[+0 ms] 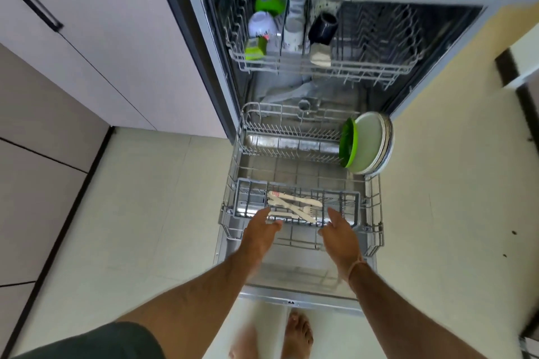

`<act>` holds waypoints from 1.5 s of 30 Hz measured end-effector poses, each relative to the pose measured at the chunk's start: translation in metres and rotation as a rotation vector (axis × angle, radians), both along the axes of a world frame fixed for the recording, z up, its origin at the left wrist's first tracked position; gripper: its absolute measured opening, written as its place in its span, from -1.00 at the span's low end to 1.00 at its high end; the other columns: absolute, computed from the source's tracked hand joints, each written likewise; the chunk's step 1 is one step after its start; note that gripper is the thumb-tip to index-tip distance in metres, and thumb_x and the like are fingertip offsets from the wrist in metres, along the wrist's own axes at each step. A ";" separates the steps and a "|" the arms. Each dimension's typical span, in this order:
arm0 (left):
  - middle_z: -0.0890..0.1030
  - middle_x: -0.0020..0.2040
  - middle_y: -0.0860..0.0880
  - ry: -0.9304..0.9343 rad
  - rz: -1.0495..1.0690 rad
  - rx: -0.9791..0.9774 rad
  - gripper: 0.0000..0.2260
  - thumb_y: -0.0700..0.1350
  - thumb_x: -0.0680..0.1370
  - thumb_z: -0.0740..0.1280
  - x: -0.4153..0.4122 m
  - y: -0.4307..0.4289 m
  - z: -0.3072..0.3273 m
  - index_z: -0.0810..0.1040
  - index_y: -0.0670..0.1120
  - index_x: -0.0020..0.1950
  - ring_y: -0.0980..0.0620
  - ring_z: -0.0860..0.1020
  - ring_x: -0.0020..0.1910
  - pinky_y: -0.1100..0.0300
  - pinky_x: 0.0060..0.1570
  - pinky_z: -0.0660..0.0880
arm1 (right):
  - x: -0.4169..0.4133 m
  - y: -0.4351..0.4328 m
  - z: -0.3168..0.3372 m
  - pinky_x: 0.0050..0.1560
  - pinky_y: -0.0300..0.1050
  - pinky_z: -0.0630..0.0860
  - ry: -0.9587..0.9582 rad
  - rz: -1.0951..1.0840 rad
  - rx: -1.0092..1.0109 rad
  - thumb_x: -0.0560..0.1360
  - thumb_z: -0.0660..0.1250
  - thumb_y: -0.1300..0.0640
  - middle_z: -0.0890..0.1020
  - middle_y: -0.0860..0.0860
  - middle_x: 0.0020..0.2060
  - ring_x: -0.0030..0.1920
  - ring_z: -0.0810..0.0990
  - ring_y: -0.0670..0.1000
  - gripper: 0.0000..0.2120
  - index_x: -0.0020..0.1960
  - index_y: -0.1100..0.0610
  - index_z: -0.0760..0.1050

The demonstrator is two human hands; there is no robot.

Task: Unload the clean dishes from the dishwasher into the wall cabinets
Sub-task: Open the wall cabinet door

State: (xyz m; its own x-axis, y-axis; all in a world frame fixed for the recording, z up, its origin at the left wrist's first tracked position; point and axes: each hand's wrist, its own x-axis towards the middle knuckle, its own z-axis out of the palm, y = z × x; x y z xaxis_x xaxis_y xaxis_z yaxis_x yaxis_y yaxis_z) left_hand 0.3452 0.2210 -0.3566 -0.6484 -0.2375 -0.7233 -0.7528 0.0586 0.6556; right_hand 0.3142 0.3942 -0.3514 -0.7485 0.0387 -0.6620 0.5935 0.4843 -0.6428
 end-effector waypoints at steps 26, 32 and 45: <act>0.39 0.48 -0.03 0.679 0.295 -0.095 -0.49 -0.15 0.60 0.34 -0.127 -0.161 0.479 0.29 -0.10 0.54 -0.01 0.41 0.41 0.16 0.36 0.32 | -0.171 -0.185 0.502 0.12 -0.27 0.37 0.792 0.323 -0.257 0.54 0.29 0.32 0.46 0.07 0.39 0.35 0.47 0.03 -0.46 0.47 0.02 0.34; 0.44 0.44 0.01 0.832 0.342 -0.110 -0.50 -0.09 0.60 0.34 -0.173 -0.242 0.571 0.31 -0.05 0.53 0.01 0.42 0.39 -0.02 0.44 0.33 | -0.215 -0.264 0.596 0.13 -0.24 0.44 0.978 0.429 -0.249 0.58 0.28 0.27 0.39 0.05 0.45 0.41 0.41 0.07 -0.45 0.51 -0.01 0.26; 0.50 0.38 -0.08 1.088 0.484 0.318 -0.66 -0.12 0.68 0.16 -0.365 -0.505 0.726 0.38 -0.11 0.46 -0.11 0.49 0.30 -0.06 0.34 0.43 | -0.346 -0.483 0.769 0.36 -0.15 0.28 1.308 0.623 0.136 0.55 0.34 0.17 0.37 0.03 0.46 0.42 0.39 0.08 -0.40 0.53 0.05 0.22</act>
State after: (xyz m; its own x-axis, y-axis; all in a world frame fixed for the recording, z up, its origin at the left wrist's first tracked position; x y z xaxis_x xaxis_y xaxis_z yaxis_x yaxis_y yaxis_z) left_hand -0.0197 -0.2841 0.3696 -0.8436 -0.5325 0.0690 0.2944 -0.3511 0.8888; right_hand -0.0322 -0.0884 0.4174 -0.7202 -0.5056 0.4750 -0.6936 0.5392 -0.4777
